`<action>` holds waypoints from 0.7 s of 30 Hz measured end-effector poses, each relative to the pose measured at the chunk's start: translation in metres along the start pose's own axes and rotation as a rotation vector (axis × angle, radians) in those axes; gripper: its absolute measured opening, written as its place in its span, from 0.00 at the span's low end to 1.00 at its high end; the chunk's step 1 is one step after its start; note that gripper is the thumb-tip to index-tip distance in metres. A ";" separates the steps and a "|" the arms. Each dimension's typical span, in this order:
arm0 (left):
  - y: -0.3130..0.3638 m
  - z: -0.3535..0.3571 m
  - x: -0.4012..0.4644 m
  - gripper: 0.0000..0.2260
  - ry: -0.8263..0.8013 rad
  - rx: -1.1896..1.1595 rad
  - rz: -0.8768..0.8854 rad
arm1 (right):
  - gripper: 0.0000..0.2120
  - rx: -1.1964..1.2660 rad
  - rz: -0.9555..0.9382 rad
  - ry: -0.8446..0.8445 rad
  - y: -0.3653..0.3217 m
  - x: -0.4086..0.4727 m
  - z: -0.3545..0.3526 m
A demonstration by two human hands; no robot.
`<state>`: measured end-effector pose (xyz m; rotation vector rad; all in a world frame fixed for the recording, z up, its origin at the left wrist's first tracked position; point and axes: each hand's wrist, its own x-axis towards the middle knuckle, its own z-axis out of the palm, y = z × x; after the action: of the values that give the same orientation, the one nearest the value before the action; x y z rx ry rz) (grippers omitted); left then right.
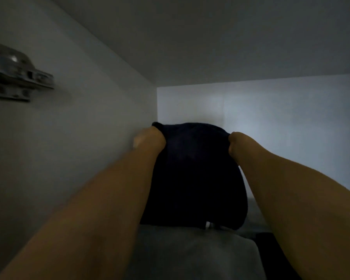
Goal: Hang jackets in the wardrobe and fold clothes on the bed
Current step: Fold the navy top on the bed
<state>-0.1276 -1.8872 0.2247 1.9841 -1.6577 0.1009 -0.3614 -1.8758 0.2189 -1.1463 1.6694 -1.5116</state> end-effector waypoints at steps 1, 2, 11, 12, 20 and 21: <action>-0.003 0.014 0.003 0.20 -0.102 0.020 0.003 | 0.20 -0.097 -0.051 0.079 0.012 0.009 0.011; -0.008 0.035 0.011 0.21 -0.157 0.094 0.023 | 0.22 -0.312 -0.099 0.140 0.025 0.014 0.023; -0.011 0.133 0.032 0.13 -0.026 -0.051 0.414 | 0.20 -1.029 -0.173 -0.307 0.094 0.061 0.081; -0.019 0.147 0.030 0.14 -0.126 -0.075 0.411 | 0.21 -1.018 -0.153 -0.344 0.097 0.061 0.080; -0.041 0.188 0.025 0.18 -0.267 -0.183 0.344 | 0.23 -0.953 -0.198 -0.334 0.109 0.061 0.085; -0.042 0.190 0.026 0.18 -0.280 -0.198 0.352 | 0.23 -0.950 -0.198 -0.331 0.111 0.060 0.085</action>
<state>-0.1360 -1.9914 0.0590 1.5998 -2.0953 -0.2144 -0.3359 -1.9711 0.1030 -1.9492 2.1094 -0.5020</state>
